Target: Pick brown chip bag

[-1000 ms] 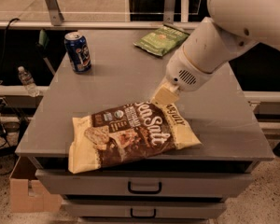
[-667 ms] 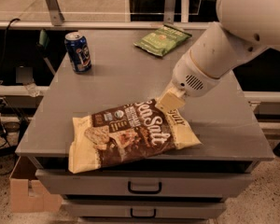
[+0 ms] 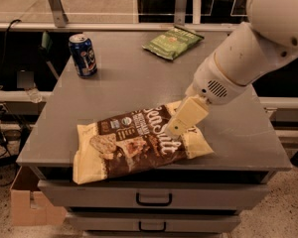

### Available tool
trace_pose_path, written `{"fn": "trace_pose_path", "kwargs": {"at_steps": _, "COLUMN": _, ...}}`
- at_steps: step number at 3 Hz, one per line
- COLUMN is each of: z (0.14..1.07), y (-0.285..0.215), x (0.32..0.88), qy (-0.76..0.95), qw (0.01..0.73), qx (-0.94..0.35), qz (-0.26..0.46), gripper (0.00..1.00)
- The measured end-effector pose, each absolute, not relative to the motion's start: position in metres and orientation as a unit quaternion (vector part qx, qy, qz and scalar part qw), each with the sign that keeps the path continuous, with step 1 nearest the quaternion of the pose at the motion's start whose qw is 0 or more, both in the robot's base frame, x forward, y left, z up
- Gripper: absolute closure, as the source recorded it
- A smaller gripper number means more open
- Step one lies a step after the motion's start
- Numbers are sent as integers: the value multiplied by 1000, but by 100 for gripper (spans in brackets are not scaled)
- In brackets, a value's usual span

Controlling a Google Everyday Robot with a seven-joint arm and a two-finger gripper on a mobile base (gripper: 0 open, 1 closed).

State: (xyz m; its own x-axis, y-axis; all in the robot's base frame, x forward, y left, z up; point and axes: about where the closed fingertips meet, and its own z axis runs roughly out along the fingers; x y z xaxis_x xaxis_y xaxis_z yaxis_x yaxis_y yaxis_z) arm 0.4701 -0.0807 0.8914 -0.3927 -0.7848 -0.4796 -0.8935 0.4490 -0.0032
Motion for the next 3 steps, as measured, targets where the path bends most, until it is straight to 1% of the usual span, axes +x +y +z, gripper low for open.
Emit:
{"fn": "trace_pose_path", "kwargs": {"at_steps": 1, "z": 885, "y": -83, "x": 471, "qy": 830, "qw": 205, "qx": -502, "qz": 129, "gripper": 0}}
{"fn": "trace_pose_path", "kwargs": {"at_steps": 3, "z": 843, "y": -93, "x": 474, "qy": 848, "qw": 176, "qx": -479, "qz": 145, "gripper": 0}}
